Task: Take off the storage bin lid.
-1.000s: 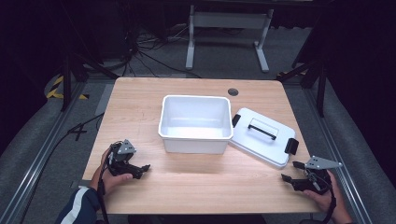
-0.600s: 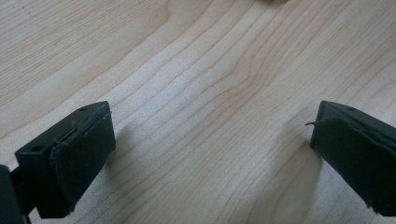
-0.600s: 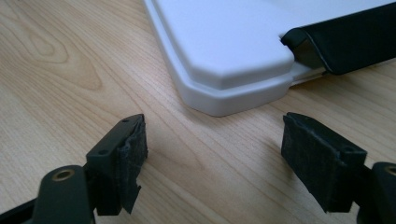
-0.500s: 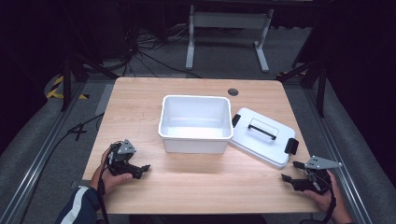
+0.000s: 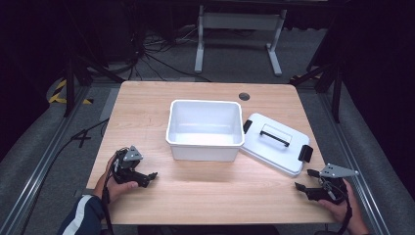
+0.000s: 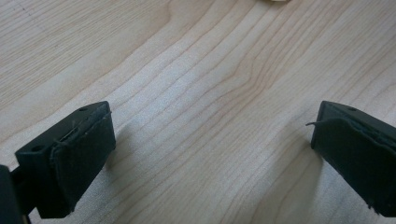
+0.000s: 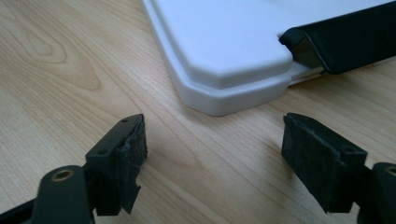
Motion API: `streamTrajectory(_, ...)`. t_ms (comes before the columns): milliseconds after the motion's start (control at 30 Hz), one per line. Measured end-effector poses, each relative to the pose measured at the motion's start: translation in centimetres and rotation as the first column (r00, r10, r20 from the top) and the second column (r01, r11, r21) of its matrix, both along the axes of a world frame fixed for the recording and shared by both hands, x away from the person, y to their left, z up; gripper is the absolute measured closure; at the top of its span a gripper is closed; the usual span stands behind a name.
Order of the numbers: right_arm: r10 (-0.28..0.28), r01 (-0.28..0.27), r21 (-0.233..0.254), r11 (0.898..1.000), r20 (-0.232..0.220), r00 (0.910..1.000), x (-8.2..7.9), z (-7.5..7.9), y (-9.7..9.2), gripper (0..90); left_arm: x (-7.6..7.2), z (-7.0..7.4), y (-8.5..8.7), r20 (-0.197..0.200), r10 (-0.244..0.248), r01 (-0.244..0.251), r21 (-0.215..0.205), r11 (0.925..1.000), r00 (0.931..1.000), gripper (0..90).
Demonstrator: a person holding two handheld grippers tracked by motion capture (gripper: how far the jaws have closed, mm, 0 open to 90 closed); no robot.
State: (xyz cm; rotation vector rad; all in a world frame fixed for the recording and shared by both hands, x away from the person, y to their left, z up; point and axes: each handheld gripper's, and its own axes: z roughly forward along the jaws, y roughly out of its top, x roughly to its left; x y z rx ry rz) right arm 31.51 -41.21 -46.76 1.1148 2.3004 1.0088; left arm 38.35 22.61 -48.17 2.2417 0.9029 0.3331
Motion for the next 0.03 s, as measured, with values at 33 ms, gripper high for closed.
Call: streamTrajectory(33, 0.000, 0.000, 0.000, 1.000, 0.000, 1.0000, 0.00, 0.00, 0.00, 22.8, 0.00, 0.01, 0.00, 0.000, 0.000, 0.000, 0.000, 1.0000, 1.0000, 0.2)
